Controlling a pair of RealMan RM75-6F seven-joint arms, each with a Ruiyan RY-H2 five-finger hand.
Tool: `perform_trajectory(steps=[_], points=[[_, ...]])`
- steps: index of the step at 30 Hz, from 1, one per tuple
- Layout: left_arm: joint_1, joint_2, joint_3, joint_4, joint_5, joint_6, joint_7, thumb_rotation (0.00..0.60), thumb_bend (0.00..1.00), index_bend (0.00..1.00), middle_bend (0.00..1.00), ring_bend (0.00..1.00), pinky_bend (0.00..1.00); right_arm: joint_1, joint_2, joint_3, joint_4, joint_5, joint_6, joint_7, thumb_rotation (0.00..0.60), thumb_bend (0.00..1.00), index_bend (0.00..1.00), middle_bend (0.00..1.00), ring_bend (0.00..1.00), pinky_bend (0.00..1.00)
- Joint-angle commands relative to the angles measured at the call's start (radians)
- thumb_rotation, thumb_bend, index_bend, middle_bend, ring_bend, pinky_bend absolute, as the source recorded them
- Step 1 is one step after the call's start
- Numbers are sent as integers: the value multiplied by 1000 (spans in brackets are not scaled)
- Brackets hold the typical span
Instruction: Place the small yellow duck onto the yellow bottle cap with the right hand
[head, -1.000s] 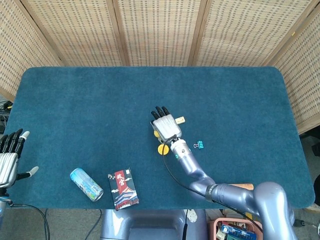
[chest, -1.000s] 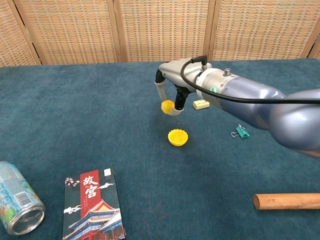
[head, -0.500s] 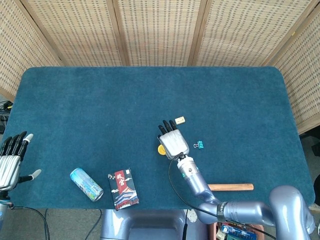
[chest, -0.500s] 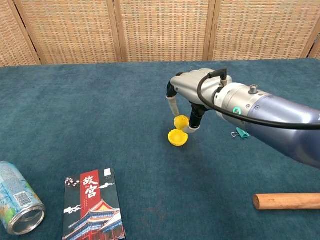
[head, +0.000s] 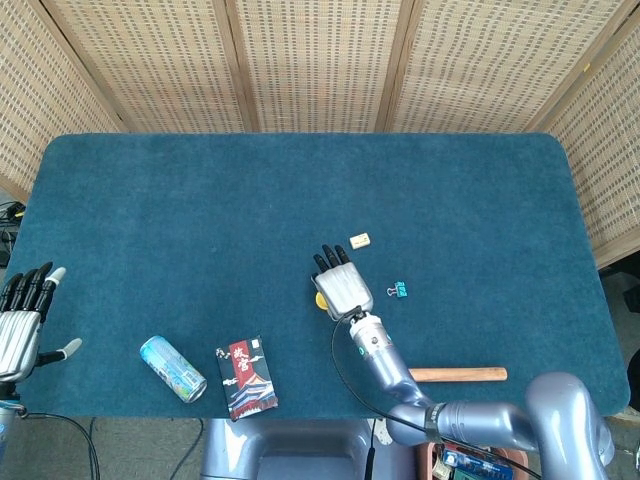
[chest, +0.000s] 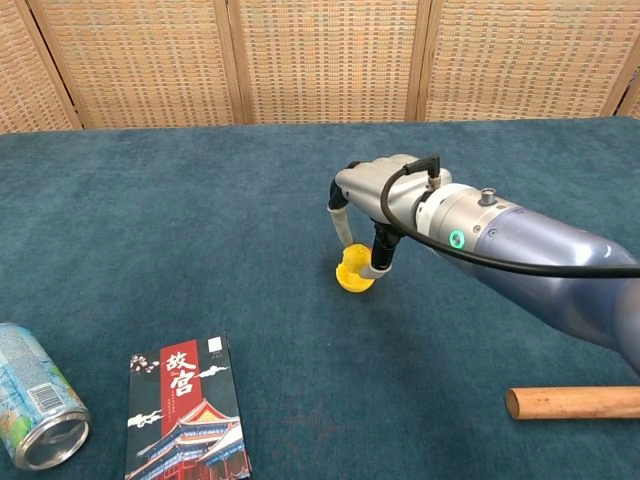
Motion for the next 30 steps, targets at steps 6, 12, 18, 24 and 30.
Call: perform_trajectory(steps=[6, 12, 18, 24, 30], points=[[3, 3, -3, 1, -1, 8, -4, 600, 105, 0, 0, 0, 0, 18, -42, 3, 85, 23, -42, 17, 600, 204, 562, 144, 0, 81], [2, 2, -3, 1, -3, 4, -4, 600, 105, 0, 0, 0, 0, 22, -48, 3, 98, 35, -55, 18, 600, 204, 562, 144, 0, 81], [3, 3, -3, 0, -1, 7, -4, 600, 105, 0, 0, 0, 0, 25, -49, 1, 100, 44, -62, 14, 600, 196, 510, 130, 0, 82], [3, 5, -2, -3, 1, 6, -5, 600, 104, 0, 0, 0, 0, 30, -49, 4, 89, 51, -53, 2, 600, 195, 314, 20, 0, 82], [6, 7, -4, -3, 1, 14, -11, 600, 105, 0, 0, 0, 0, 36, -39, 6, 69, 44, -32, -17, 600, 195, 234, 0, 0, 82]])
